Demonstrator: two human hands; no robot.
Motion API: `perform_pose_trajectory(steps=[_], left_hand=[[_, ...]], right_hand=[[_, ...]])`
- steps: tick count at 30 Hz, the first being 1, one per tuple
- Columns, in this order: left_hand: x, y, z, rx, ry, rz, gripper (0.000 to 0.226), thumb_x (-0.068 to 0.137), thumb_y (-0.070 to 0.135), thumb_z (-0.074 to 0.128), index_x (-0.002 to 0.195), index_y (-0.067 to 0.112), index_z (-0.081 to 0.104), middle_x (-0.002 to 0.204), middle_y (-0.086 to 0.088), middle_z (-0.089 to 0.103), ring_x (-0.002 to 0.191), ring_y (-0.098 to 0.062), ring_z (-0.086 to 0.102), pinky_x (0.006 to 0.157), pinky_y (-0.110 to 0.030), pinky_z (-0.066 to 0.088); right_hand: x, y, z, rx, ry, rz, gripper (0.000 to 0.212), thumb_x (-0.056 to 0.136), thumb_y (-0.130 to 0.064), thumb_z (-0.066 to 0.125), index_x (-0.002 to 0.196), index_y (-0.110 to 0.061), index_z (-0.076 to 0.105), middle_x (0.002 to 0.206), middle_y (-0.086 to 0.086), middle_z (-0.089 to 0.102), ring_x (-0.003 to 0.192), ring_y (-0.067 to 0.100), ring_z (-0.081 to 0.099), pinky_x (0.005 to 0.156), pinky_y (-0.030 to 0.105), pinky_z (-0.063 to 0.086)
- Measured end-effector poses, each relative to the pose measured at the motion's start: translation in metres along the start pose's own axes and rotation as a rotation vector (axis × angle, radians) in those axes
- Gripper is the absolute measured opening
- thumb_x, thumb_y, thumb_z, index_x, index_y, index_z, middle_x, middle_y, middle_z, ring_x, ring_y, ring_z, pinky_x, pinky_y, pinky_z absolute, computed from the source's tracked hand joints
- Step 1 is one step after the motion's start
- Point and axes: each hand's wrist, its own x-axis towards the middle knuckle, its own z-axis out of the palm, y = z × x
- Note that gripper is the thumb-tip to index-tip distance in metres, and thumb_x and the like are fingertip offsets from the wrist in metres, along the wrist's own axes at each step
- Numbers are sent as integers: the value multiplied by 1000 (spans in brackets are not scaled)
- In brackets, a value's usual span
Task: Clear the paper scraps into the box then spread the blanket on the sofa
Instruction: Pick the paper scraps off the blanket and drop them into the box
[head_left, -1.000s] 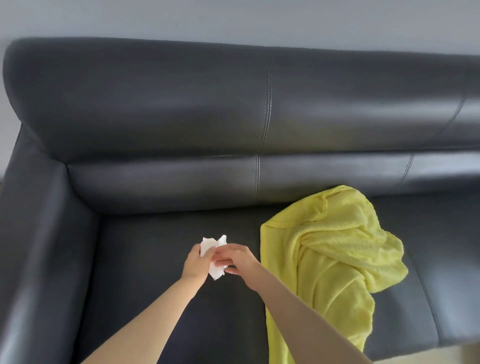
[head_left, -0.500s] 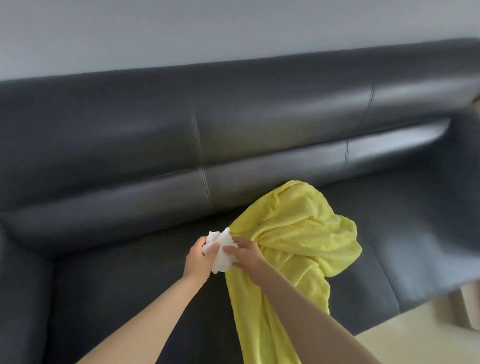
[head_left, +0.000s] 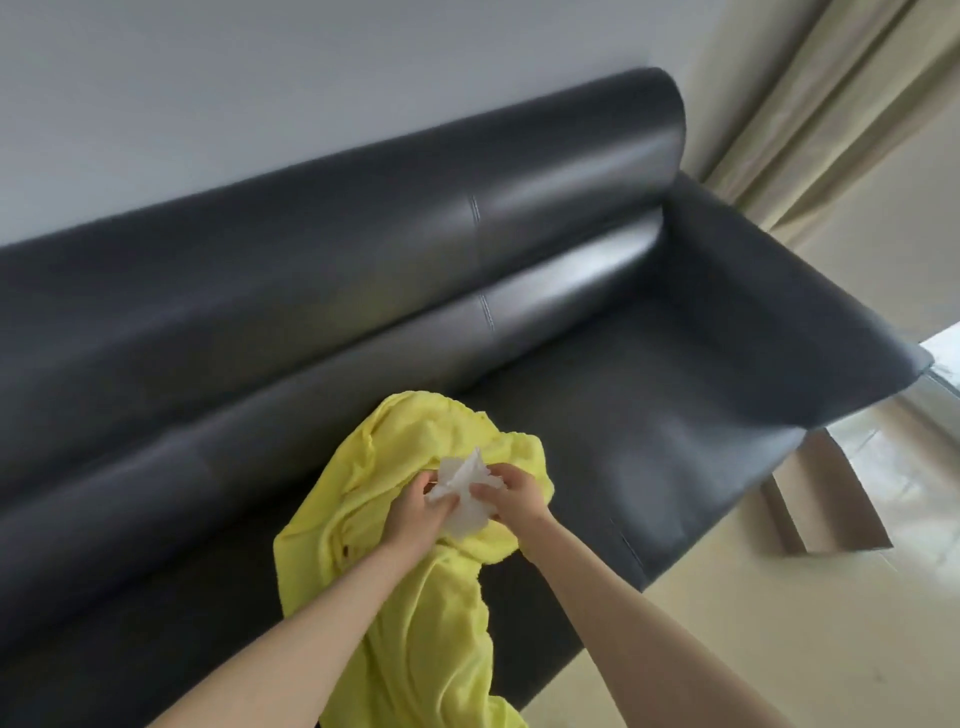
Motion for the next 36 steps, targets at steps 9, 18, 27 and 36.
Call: perform_pose_trajectory(steps=[9, 18, 27, 36], left_hand=[[23, 77, 168, 317, -62, 100, 18, 92, 27, 55, 109, 20, 56, 99, 2, 63, 86, -9, 61, 68, -21, 52], [23, 153, 335, 415, -261, 173, 8, 92, 25, 55, 95, 17, 56, 86, 5, 62, 86, -20, 63, 68, -32, 51], [36, 190, 480, 589, -359, 223, 12, 90, 30, 52, 88, 19, 55, 86, 1, 66, 85, -25, 62, 74, -33, 44], [97, 252, 623, 540, -420, 170, 8, 90, 22, 54, 93, 15, 56, 89, 2, 63, 73, -16, 56, 57, -26, 41]], right_hand=[[13, 18, -181, 123, 100, 69, 17, 88, -7, 62, 102, -15, 62, 96, 5, 63, 88, 16, 64, 72, 26, 58], [8, 45, -356, 255, 265, 93, 19, 83, -5, 61, 102, -4, 64, 91, 12, 64, 84, 24, 64, 84, 42, 56], [15, 73, -491, 366, 377, 163, 4, 86, -4, 60, 87, -7, 59, 85, 11, 58, 77, 23, 60, 79, 39, 54], [94, 77, -638, 267, 449, 215, 11, 84, -6, 56, 92, -10, 62, 78, 4, 59, 71, 18, 57, 62, 27, 46]])
